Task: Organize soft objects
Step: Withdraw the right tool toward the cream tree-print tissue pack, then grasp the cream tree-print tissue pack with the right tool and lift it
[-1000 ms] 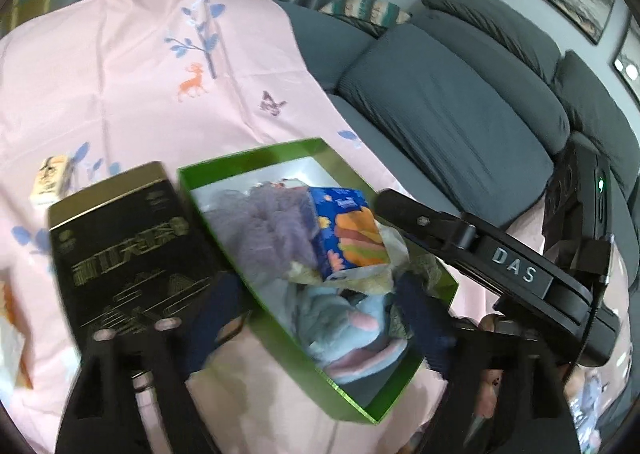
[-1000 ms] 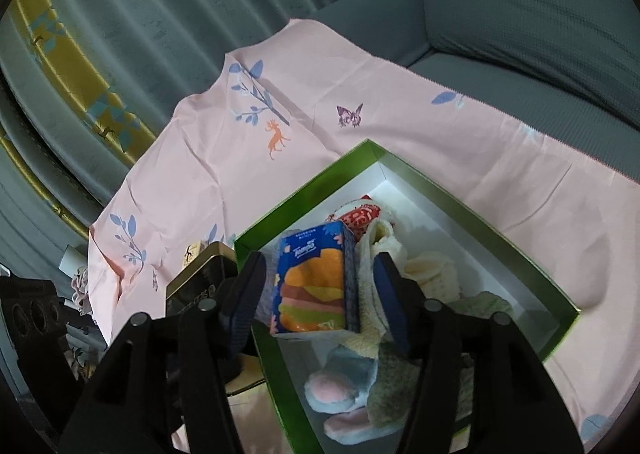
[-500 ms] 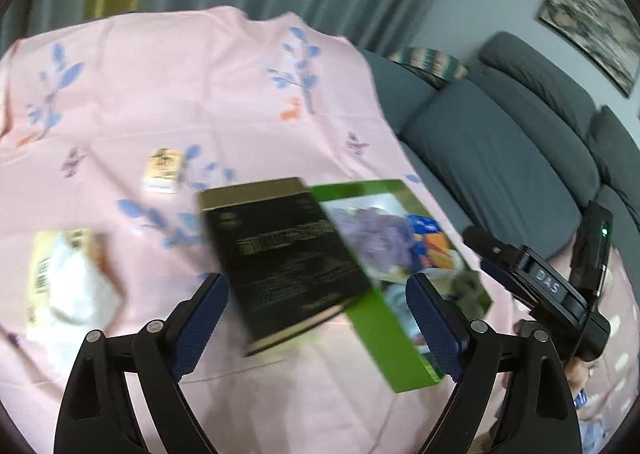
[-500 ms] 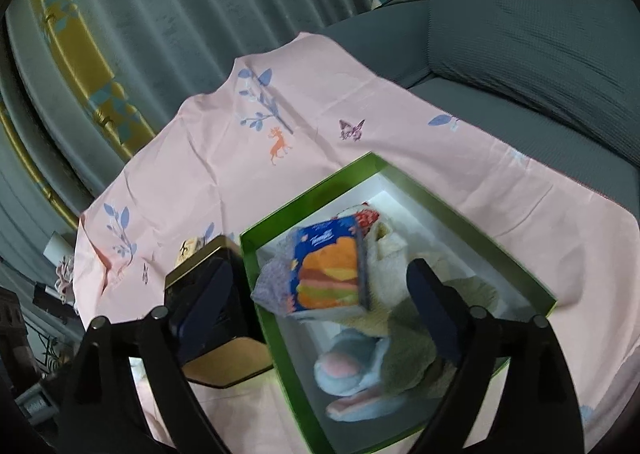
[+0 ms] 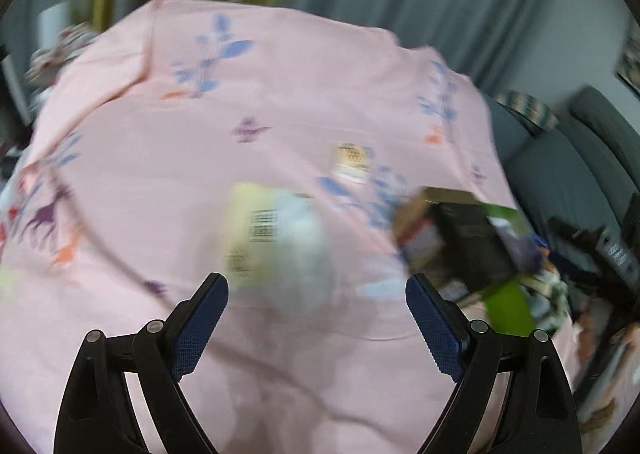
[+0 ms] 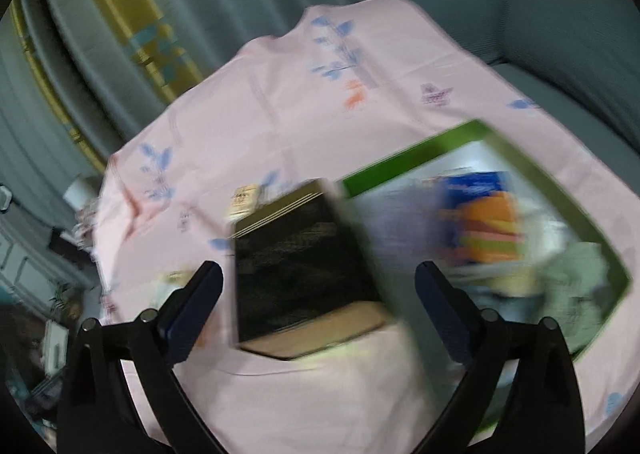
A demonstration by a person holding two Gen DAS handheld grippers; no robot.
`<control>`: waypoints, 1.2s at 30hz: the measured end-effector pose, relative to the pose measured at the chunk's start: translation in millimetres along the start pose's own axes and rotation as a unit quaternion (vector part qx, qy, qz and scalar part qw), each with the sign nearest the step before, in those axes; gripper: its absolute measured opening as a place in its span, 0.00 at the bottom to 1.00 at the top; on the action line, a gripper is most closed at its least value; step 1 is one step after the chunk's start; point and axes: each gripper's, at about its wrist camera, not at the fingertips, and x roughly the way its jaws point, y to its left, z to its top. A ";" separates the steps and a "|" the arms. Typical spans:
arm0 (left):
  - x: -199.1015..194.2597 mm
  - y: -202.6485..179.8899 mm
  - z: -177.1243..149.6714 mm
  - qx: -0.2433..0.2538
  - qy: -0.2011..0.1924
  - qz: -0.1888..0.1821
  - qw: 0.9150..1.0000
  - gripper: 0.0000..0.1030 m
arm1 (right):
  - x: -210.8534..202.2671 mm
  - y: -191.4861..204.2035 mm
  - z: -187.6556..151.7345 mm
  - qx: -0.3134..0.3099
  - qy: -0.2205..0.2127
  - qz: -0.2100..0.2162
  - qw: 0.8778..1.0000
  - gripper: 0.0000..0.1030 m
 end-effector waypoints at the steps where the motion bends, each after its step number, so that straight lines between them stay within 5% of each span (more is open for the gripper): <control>1: 0.3 10.0 -1.3 -0.006 -0.002 0.007 1.000 0.88 | 9.1 15.3 6.7 -0.001 0.010 0.015 1.000 0.94; 6: 16.6 58.7 -17.4 -0.027 0.005 0.036 0.999 0.88 | 86.3 91.2 41.0 0.001 0.079 0.023 0.997 0.94; 11: 40.4 99.6 -38.6 -0.079 0.036 0.024 0.996 0.88 | 187.3 142.8 60.9 -0.032 0.120 -0.065 0.990 0.91; 16: 44.9 109.3 -41.0 -0.092 0.037 0.026 0.995 0.88 | 271.2 149.6 65.5 -0.045 0.174 -0.125 0.976 0.80; 22: 43.5 107.7 -41.9 -0.080 0.033 0.033 0.996 0.88 | 323.5 135.1 60.1 -0.050 0.204 -0.202 0.956 0.71; 24: 42.6 107.7 -42.0 -0.077 0.034 0.029 0.996 0.88 | 329.0 133.7 57.4 -0.068 0.208 -0.211 0.953 0.50; 29: 39.1 105.4 -39.4 -0.074 0.026 0.032 0.996 0.88 | 303.5 142.0 54.7 -0.101 0.198 -0.211 0.952 0.49; 36: 31.4 97.0 -43.5 -0.058 0.020 0.037 0.997 0.88 | 177.2 182.7 36.9 -0.142 0.161 -0.096 0.972 0.49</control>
